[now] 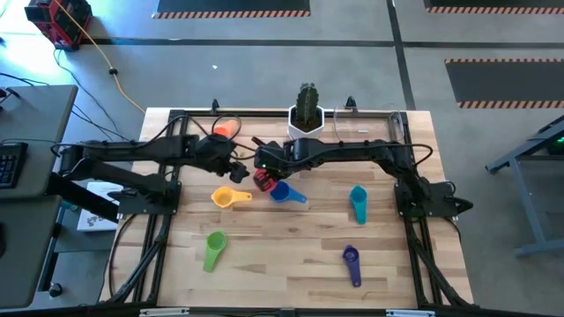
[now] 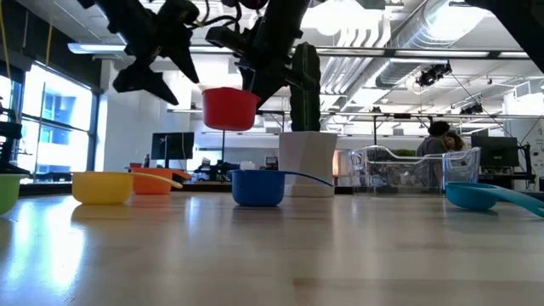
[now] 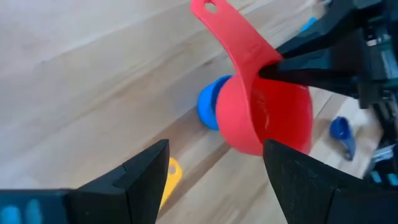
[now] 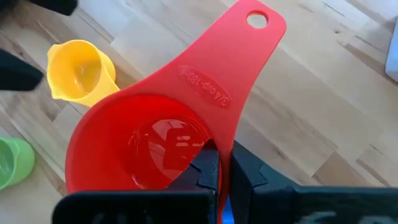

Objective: Nest measuring cups in basket
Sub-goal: Stack the red measuring cup on top of the orange measuring cup

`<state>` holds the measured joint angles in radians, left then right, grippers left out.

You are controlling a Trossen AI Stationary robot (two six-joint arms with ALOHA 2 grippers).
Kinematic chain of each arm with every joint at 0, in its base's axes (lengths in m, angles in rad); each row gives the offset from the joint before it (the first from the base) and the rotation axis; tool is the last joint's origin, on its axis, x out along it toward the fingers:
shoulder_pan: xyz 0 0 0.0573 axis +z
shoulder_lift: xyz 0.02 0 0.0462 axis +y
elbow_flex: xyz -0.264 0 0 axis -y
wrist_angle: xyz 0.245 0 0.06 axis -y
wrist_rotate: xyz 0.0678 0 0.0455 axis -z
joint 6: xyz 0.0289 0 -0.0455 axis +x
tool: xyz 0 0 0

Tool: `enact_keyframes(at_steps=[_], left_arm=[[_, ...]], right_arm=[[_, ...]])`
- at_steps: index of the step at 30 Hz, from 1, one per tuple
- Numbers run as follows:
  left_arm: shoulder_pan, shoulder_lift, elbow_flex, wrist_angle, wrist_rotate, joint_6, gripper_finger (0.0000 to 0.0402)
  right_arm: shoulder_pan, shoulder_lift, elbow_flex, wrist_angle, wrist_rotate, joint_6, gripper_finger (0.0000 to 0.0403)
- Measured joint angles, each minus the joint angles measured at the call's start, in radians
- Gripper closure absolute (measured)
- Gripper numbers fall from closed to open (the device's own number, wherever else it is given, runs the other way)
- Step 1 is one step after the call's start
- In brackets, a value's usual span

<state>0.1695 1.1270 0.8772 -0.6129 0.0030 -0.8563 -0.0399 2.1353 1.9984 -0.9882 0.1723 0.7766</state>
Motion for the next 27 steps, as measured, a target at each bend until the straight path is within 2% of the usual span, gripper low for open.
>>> enact_keyframes(at_steps=[5, 13, 17, 20, 27], left_arm=[[0.028, 0.066, 0.049, 0.003, 0.02, 0.085, 0.0151], [0.036, 0.146, 0.066, 0.006, 0.032, 0.088, 0.0151], [0.04, 0.156, 0.066, 0.018, 0.044, 0.089, 0.0151], [0.041, 0.155, 0.066, 0.036, 0.049, 0.09, 0.0151], [0.047, 0.155, 0.066, 0.042, 0.079, 0.075, 0.0151]], right_arm=[[-0.008, 0.0, 0.0, -0.001, -0.023, -0.041, 0.0401], [-0.024, 0.0, 0.0, 0.007, 0.016, -0.087, 0.0401], [-0.026, 0.0, 0.0, -0.005, 0.029, -0.099, 0.0401], [-0.026, 0.0, 0.0, 0.009, 0.028, -0.166, 0.0401], [-0.026, 0.0, 0.0, 0.037, -0.014, -0.222, 0.0401]])
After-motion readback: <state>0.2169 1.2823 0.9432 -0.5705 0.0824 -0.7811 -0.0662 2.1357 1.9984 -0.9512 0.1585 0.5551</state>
